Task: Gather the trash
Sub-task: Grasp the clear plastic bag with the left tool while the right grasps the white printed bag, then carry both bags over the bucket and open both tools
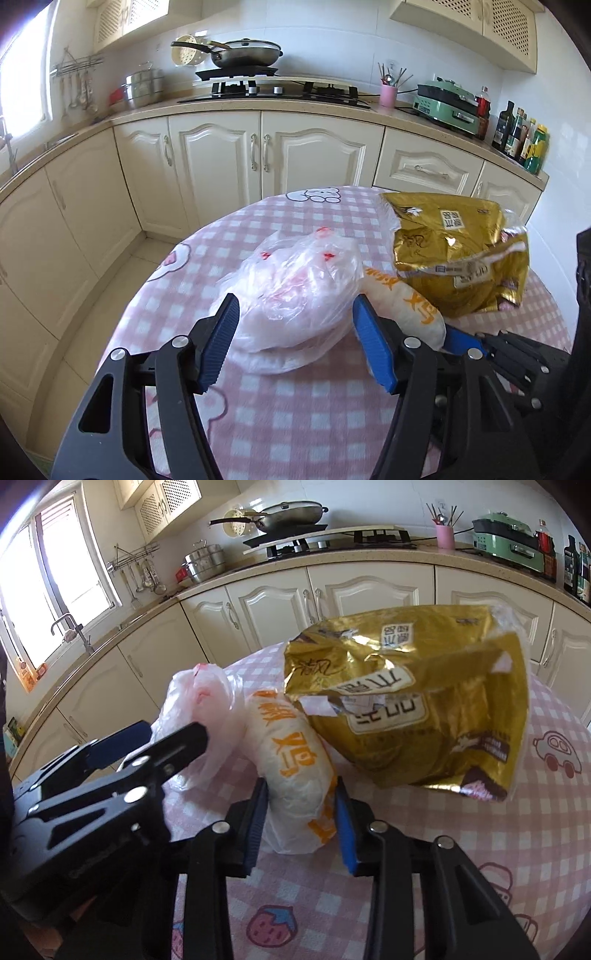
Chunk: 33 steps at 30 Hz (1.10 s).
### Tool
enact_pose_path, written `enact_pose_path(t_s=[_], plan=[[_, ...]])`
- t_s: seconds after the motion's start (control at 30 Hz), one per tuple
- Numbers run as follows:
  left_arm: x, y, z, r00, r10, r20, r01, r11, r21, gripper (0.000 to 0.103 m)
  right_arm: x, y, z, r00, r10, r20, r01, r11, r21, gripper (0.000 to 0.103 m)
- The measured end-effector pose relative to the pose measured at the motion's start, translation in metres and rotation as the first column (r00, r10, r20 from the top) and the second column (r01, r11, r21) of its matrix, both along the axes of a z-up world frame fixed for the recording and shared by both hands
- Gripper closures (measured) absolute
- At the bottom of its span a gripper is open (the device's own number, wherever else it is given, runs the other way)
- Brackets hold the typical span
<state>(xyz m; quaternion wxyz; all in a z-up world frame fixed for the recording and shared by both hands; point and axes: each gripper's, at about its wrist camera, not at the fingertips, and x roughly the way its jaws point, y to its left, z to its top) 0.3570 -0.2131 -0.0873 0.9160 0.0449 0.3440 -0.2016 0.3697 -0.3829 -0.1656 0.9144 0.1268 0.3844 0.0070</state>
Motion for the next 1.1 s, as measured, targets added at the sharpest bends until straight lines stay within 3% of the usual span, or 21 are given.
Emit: enact_pose_path(t_s=[0.27, 0.4, 0.63, 0.9, 1.1], plan=[[-0.003, 0.014, 0.008, 1.0, 0.008, 0.009, -0.007, 0.998, -0.065, 0.078, -0.003, 0.001, 0.003, 1.0, 0.018, 0.018, -0.018, 1.0, 0.007, 0.075], [-0.016, 0.039, 0.02, 0.999, 0.038, 0.013, -0.036, 0.992, -0.118, 0.083, -0.008, 0.008, 0.011, 0.998, 0.034, 0.05, -0.035, 0.999, 0.017, 0.076], [-0.05, 0.096, 0.035, 0.989, 0.146, 0.034, -0.139, 0.977, -0.163, 0.086, -0.025, 0.035, 0.028, 0.993, 0.066, 0.102, -0.07, 0.997, 0.034, 0.077], [-0.085, 0.172, 0.039, 0.956, 0.293, 0.016, -0.285, 0.941, -0.184, 0.086, -0.043, 0.113, 0.061, 0.965, 0.196, 0.173, -0.202, 0.979, 0.016, 0.077], [-0.106, 0.216, 0.032, 0.928, 0.373, -0.006, -0.367, 0.911, -0.189, 0.086, -0.054, 0.174, 0.068, 0.932, 0.317, 0.178, -0.325, 0.946, 0.014, 0.077]])
